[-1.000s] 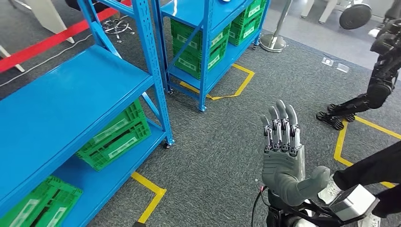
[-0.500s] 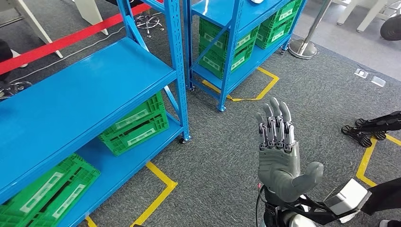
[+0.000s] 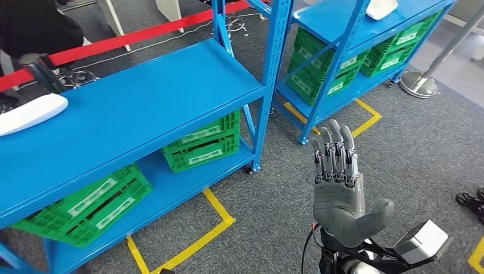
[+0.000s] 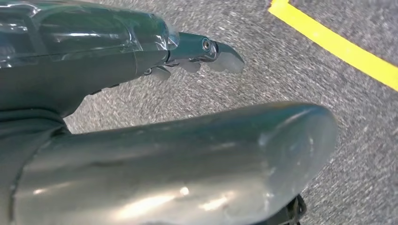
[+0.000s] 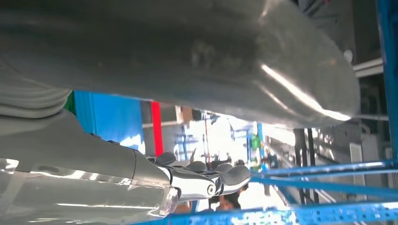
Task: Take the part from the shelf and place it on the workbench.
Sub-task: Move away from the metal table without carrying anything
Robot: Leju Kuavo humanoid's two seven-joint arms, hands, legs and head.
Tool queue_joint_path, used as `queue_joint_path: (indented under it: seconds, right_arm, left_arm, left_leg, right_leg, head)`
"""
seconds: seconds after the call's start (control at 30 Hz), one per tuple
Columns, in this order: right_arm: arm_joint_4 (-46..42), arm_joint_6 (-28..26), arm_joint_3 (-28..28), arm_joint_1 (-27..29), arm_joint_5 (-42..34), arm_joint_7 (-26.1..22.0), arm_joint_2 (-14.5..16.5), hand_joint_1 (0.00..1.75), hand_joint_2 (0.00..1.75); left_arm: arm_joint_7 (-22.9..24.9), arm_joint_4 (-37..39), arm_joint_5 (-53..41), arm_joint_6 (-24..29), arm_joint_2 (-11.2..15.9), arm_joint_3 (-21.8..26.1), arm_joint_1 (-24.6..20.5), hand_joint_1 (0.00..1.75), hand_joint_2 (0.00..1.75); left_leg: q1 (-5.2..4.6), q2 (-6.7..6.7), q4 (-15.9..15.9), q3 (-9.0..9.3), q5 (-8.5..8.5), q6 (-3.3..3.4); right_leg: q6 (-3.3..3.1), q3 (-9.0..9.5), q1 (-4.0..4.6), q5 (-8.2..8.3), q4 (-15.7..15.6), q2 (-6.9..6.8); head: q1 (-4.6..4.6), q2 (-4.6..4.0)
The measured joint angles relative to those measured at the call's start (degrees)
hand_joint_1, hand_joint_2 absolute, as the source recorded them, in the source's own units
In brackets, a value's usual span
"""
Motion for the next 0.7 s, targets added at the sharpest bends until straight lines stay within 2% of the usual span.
queue_joint_path:
  seconds: [0.03,0.07,0.1,0.13,0.17,0.23,0.27,0.3,0.33,0.37,0.4,0.43,0.47,0.5,0.53,0.57,0.6,0.67,0.7]
  right_arm:
    - [0.0,0.0,0.0,0.0,0.0,0.0,0.0,0.00,0.00]
    - [0.0,0.0,0.0,0.0,0.0,0.0,0.0,0.00,0.00]
    - [0.0,0.0,0.0,-0.1,0.0,0.0,0.0,0.00,0.00]
    - [0.0,0.0,0.0,-0.1,0.0,0.0,0.0,0.00,0.00]
    - [0.0,0.0,0.0,-0.2,0.0,0.0,0.0,0.00,0.00]
    - [0.0,0.0,0.0,-0.2,0.0,0.0,0.0,0.00,0.00]
    - [0.1,0.0,0.0,-0.2,-0.1,0.0,0.0,0.00,0.00]
    - [0.2,0.0,0.0,-0.1,-0.3,0.0,0.0,0.00,0.00]
    - [0.3,-0.1,0.0,0.1,-0.4,0.0,0.0,0.00,0.00]
    - [0.4,-0.1,0.0,0.2,-0.7,0.0,0.0,0.00,0.00]
    - [0.6,-0.2,0.0,0.3,-0.9,0.0,0.0,0.00,0.00]
    - [0.7,-0.3,0.0,0.3,-1.2,0.0,0.0,0.00,0.00]
    - [1.0,-0.5,0.0,0.3,-1.7,0.0,0.0,0.00,0.00]
    - [1.3,-0.7,0.0,0.4,-2.2,0.0,0.0,0.00,0.00]
    - [1.7,-0.9,-0.2,0.4,-2.8,0.0,0.0,0.00,0.00]
    - [2.2,-0.9,-0.3,0.5,-3.5,-0.1,0.0,0.00,0.00]
    - [2.8,-1.0,-0.5,0.5,-4.3,-0.2,0.0,0.00,0.00]
    - [4.4,-0.8,-1.0,0.6,-6.1,-0.7,0.0,0.00,0.00]
    - [5.3,-0.6,-1.2,0.7,-6.9,-1.0,0.0,0.00,0.00]
  left_arm:
    - [0.0,0.0,0.0,0.0,-0.1,0.0,0.0,0.00,0.00]
    - [0.0,0.0,0.0,0.0,-0.1,0.0,0.0,0.00,0.00]
    - [0.0,0.0,0.0,0.0,-0.2,0.0,0.0,0.00,0.00]
    - [0.0,0.0,0.0,0.0,-0.2,0.0,0.1,0.00,0.00]
    - [0.1,0.0,0.0,0.0,-0.2,0.0,0.2,0.00,0.00]
    - [0.2,0.0,-0.1,0.0,-0.1,0.0,0.3,0.00,0.00]
    - [0.2,0.0,-0.1,-0.1,0.0,0.0,0.2,0.00,0.00]
    - [0.2,0.0,-0.2,-0.1,0.0,0.0,0.2,0.00,0.00]
    - [0.2,0.0,-0.2,-0.1,0.0,0.0,0.1,0.00,0.00]
    - [0.3,0.0,-0.3,-0.1,0.0,0.0,0.1,0.00,0.00]
    - [0.3,0.0,-0.3,-0.1,0.0,0.0,0.1,0.00,0.00]
    - [0.4,0.0,-0.3,-0.1,0.0,0.0,0.2,0.00,0.00]
    - [0.4,0.0,-0.3,-0.1,0.0,0.0,0.2,0.00,0.00]
    - [0.5,0.0,-0.3,-0.1,0.1,0.0,0.1,0.00,0.00]
    - [0.4,0.0,-0.4,-0.1,0.1,0.0,0.1,0.00,0.00]
    - [0.4,0.0,-0.4,-0.1,0.1,0.0,0.1,0.00,0.00]
    - [0.4,0.0,-0.4,-0.1,0.1,0.0,0.1,0.00,0.00]
    - [0.5,0.0,-0.4,-0.1,0.2,0.0,0.1,0.00,0.00]
    - [0.5,0.0,-0.4,-0.1,0.2,0.0,0.1,0.00,0.00]
  left_leg:
    - [0.01,-0.71,0.0,-0.16,0.14,-0.19]
    - [0.09,-1.26,0.1,-0.45,0.34,-0.47]
    - [0.22,-1.83,0.0,-0.79,0.59,-0.86]
    - [0.35,-2.40,-0.1,-1.10,0.88,-1.31]
    - [0.37,-2.06,-0.1,-1.36,0.95,-1.65]
    - [0.14,1.21,1.5,-2.33,-0.54,-2.24]
    - [0.14,3.24,3.8,-3.34,-2.26,-2.44]
    - [0.22,4.52,7.0,-4.72,-4.23,-2.72]
    - [0.41,4.75,10.3,-6.07,-5.91,-2.97]
    - [0.53,4.78,12.6,-6.89,-6.76,-3.18]
    - [0.63,4.81,13.3,-6.86,-6.60,-3.37]
    - [0.72,5.05,11.9,-5.75,-5.44,-3.53]
    - [0.80,5.84,8.7,-3.71,-3.67,-3.63]
    - [0.68,7.37,5.2,-1.55,-2.51,-3.67]
    - [0.54,8.74,2.2,0.13,-1.69,-3.37]
    - [0.36,9.80,0.3,1.10,-1.45,-2.92]
    - [0.12,10.11,-0.3,1.26,-1.70,-2.38]
    - [0.04,8.81,-0.5,1.01,-1.41,-1.33]
    - [0.07,8.05,-0.5,0.90,-1.23,-0.96]
  right_leg:
    - [-0.33,1.31,0.00,1.28,-3.2,1.16]
    - [-0.56,2.04,0.04,1.74,-5.2,2.02]
    - [-0.68,2.25,0.11,1.64,-6.0,2.27]
    - [-0.78,2.32,0.17,1.75,-6.4,1.78]
    - [-0.84,2.39,0.12,2.01,-6.9,1.12]
    - [-1.09,2.56,-0.01,2.75,-7.9,-0.22]
    - [-1.16,2.59,-0.04,3.01,-8.2,-0.96]
    - [-1.28,2.55,0.03,3.09,-8.3,-1.70]
    - [-1.33,2.47,0.05,3.10,-8.3,-2.51]
    - [-1.31,2.41,0.06,3.08,-8.2,-3.33]
    - [-1.25,2.38,0.04,3.04,-8.1,-4.12]
    - [-1.14,2.37,0.02,2.97,-8.0,-4.80]
    - [-0.94,2.37,-0.01,2.83,-7.8,-5.42]
    - [-0.65,2.35,0.07,2.64,-7.6,-5.96]
    - [-0.32,2.31,0.19,2.40,-7.3,-6.42]
    - [-0.04,2.31,0.34,2.20,-7.0,-6.87]
    - [0.19,2.33,0.47,2.10,-6.9,-7.33]
    - [0.55,2.39,0.39,1.91,-6.8,-8.13]
    - [0.82,2.30,0.24,1.39,-6.4,-7.64]
  head:
    - [-0.01,0.00]
    - [0.00,0.00]
    - [0.00,0.00]
    - [0.05,0.00]
    - [0.08,0.00]
    - [-0.43,0.00]
    - [-0.80,0.00]
    - [-1.17,0.00]
    - [-1.46,0.00]
    - [-1.69,0.00]
    - [-1.97,0.00]
    - [-2.26,0.00]
    - [-2.53,0.00]
    - [-2.76,0.00]
    - [-2.94,0.00]
    - [-2.93,0.00]
    - [-2.82,0.00]
    - [-2.58,0.00]
    - [-2.51,0.00]
